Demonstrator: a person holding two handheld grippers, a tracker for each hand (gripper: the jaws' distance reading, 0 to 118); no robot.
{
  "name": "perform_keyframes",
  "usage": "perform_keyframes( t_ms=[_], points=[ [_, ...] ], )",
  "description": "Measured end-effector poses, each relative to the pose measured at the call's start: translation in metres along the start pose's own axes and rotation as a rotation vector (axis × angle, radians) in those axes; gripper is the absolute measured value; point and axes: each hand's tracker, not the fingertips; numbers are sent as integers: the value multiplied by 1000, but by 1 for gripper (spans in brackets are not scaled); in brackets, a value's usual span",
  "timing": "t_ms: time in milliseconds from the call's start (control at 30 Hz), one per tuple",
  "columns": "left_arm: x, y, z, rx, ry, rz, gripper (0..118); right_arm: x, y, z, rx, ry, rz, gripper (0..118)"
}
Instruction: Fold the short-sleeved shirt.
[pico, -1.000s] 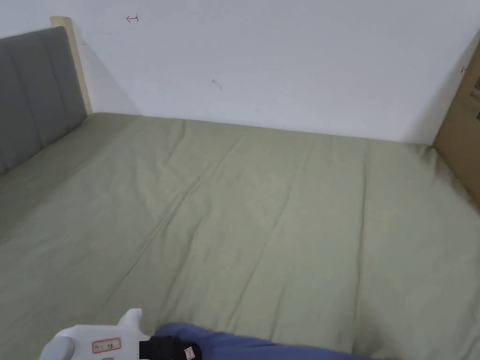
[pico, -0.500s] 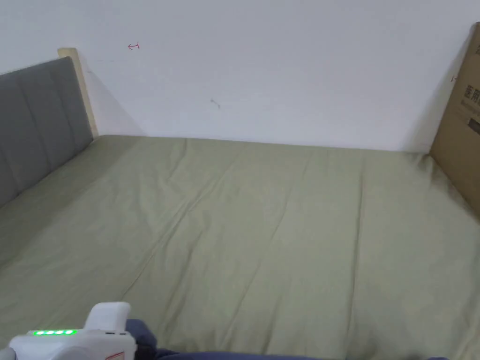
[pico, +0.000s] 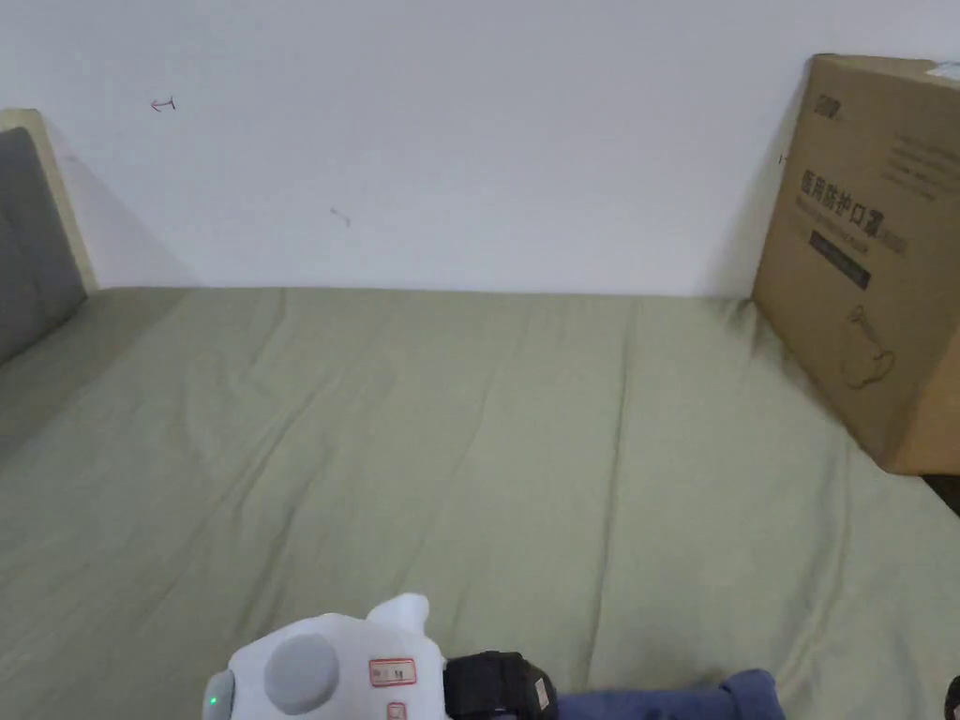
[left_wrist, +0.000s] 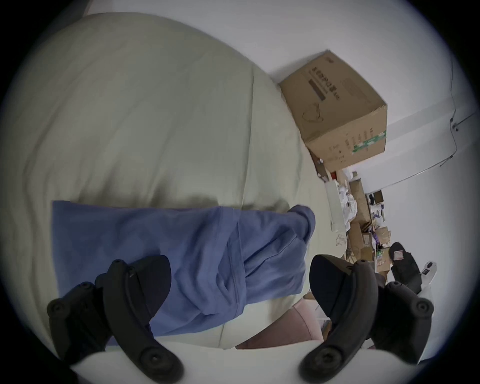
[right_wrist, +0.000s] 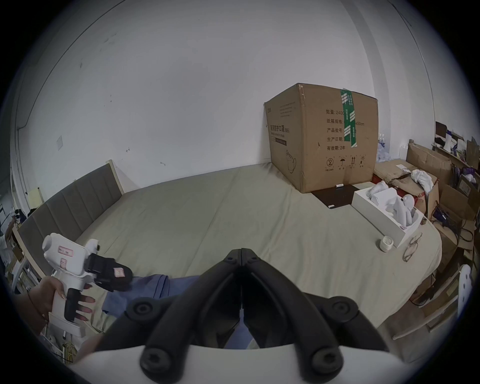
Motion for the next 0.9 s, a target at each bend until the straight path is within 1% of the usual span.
perform_keyframes(
  t_ms=[33, 67, 100, 133, 167, 200, 233, 267, 300, 367, 467, 533, 600, 633, 667, 733, 767, 800, 867, 900],
  points=[
    [-2, 0, 11, 41, 5, -10, 111, 2, 1, 0, 1, 0, -2, 0],
    [-2, 1, 27, 85, 34, -34, 109, 3, 2, 0, 4, -2, -3, 0],
    [-3, 0, 40, 128, 71, -66, 99, 5, 3, 0, 7, -4, -5, 0],
    [-3, -4, 52, 174, 111, -110, 77, 7, 4, -1, 10, -4, -8, 0],
    [-1, -8, 61, 213, 174, -161, 31, 8, 4, -1, 12, -4, -10, 0],
    [4, -11, 64, 230, 248, -207, 3, 8, 5, -2, 14, -4, -13, 0],
    [5, -14, 60, 219, 298, -251, 3, 10, 5, -3, 15, -3, -14, 0],
    [6, -18, 56, 203, 311, -292, 3, 10, 5, -4, 16, -2, -14, 0],
    [7, -20, 47, 167, 278, -313, 3, 10, 5, -4, 18, -1, -13, 0],
    [10, -23, 24, 90, 264, -316, 3, 10, 6, -5, 20, -3, -10, 0],
    [14, -27, -24, 4, 300, -388, 3, 12, 9, -4, 19, 0, -17, 0],
    [13, -32, -53, -57, 304, -403, 3, 13, 10, -3, 15, -2, -6, 0],
    [16, -43, -76, -119, 290, -374, 3, 13, 11, -2, 12, -11, 17, 0],
    [18, -48, -83, -117, 312, -380, 3, 13, 12, -1, 12, -15, 26, 0],
    [24, -52, -81, -67, 351, -417, 3, 13, 12, 0, 10, -17, 32, 0],
    [27, -52, -79, -61, 361, -441, 3, 13, 11, 0, 7, -16, 33, 0],
    [31, -53, -76, -62, 352, -447, 3, 13, 10, 0, 2, -12, 31, 0],
    [34, -54, -74, -73, 313, -448, 3, 12, 9, 0, -4, -9, 29, 0],
    [40, -55, -68, -106, 204, -414, 3, 9, 7, -2, -15, -2, 27, 0],
    [41, -53, -65, -130, 128, -385, 3, 8, 6, -3, -18, 1, 25, 0]
  ],
)
